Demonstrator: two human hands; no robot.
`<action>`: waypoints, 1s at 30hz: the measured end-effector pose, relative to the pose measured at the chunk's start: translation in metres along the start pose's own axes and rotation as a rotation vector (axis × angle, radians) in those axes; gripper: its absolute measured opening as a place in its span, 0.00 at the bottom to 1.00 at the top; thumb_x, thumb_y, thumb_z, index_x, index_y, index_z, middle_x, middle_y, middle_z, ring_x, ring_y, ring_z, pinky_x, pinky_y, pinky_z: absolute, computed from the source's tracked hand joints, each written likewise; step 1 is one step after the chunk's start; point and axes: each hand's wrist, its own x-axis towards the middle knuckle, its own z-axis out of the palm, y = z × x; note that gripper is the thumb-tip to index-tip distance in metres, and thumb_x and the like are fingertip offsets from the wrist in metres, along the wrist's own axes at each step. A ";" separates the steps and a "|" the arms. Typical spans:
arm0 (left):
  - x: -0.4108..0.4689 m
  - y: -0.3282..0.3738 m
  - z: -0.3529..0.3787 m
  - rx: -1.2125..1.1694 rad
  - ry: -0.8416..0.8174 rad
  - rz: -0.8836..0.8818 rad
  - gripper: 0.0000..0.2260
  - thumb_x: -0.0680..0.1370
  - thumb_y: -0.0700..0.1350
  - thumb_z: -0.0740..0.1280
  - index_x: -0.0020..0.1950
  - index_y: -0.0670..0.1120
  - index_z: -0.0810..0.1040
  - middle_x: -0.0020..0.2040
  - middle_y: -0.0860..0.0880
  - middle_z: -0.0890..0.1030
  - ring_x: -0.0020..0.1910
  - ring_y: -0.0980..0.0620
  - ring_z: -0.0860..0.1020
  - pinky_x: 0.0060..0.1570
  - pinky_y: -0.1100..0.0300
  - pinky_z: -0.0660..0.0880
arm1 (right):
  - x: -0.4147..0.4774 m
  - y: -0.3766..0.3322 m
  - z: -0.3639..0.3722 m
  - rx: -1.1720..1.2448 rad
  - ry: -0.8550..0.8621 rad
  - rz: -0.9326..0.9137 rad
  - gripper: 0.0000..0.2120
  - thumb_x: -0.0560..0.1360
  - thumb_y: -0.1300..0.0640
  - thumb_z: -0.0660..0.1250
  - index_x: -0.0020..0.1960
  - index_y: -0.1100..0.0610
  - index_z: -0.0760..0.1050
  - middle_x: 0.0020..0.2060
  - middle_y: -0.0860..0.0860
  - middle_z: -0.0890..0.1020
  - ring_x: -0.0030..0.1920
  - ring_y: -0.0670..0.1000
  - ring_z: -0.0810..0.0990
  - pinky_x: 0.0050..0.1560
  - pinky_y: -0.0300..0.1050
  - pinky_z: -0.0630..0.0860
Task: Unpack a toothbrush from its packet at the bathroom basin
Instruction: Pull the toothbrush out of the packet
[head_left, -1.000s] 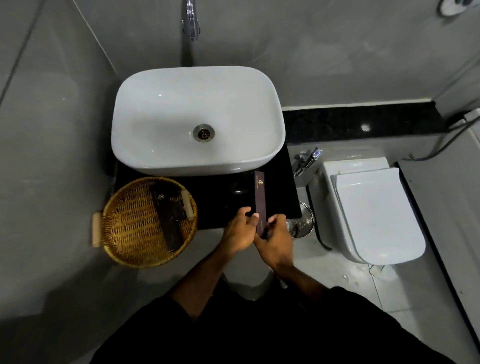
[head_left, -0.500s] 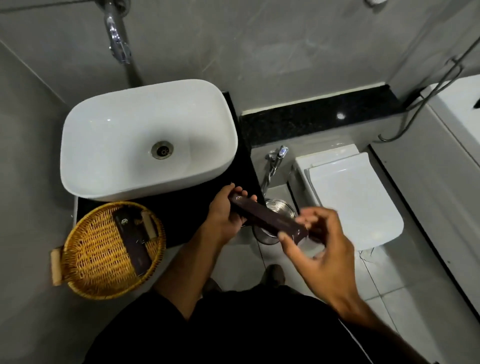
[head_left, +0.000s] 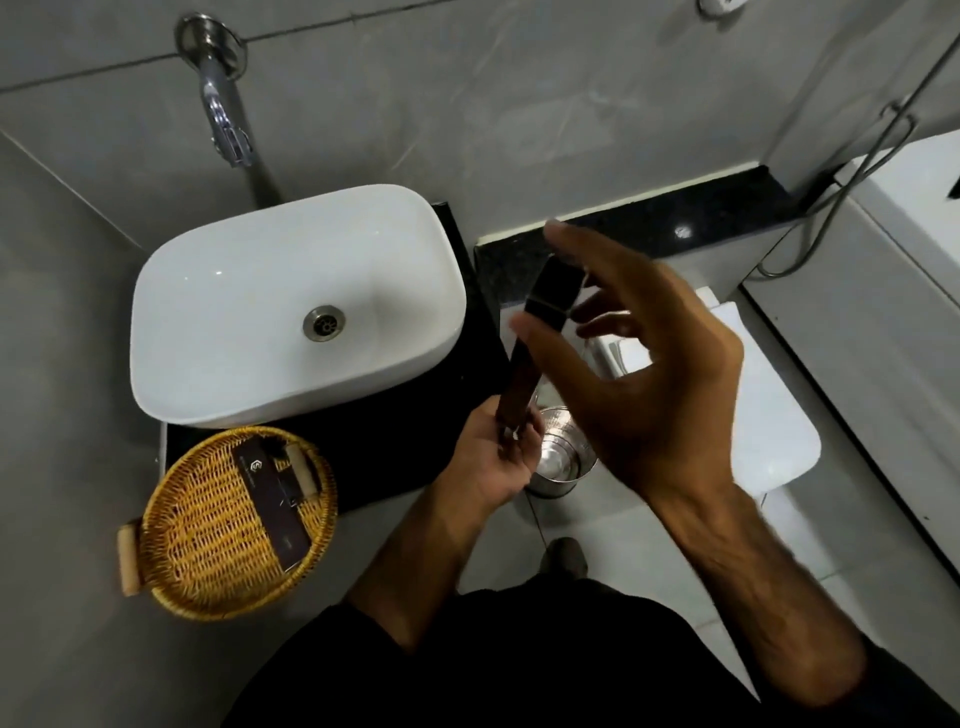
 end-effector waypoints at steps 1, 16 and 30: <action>0.001 0.001 0.000 -0.011 0.024 -0.028 0.14 0.69 0.41 0.68 0.24 0.39 0.81 0.24 0.48 0.78 0.21 0.55 0.79 0.22 0.70 0.74 | 0.000 0.000 -0.006 -0.001 0.005 0.015 0.26 0.76 0.48 0.76 0.71 0.54 0.77 0.56 0.46 0.83 0.48 0.45 0.85 0.49 0.39 0.84; 0.010 0.018 0.024 -0.239 -0.032 0.009 0.16 0.77 0.41 0.57 0.28 0.46 0.68 0.18 0.51 0.68 0.12 0.59 0.63 0.15 0.71 0.58 | -0.075 0.051 -0.042 0.248 -0.064 0.447 0.17 0.70 0.57 0.81 0.49 0.45 0.75 0.37 0.41 0.80 0.37 0.38 0.78 0.43 0.27 0.75; -0.027 -0.002 0.022 -0.123 -0.144 0.015 0.15 0.78 0.48 0.62 0.33 0.49 0.64 0.24 0.53 0.68 0.16 0.59 0.63 0.15 0.69 0.56 | -0.122 0.178 -0.011 -0.043 -0.390 0.752 0.11 0.68 0.46 0.78 0.45 0.36 0.78 0.37 0.40 0.83 0.42 0.36 0.82 0.39 0.24 0.74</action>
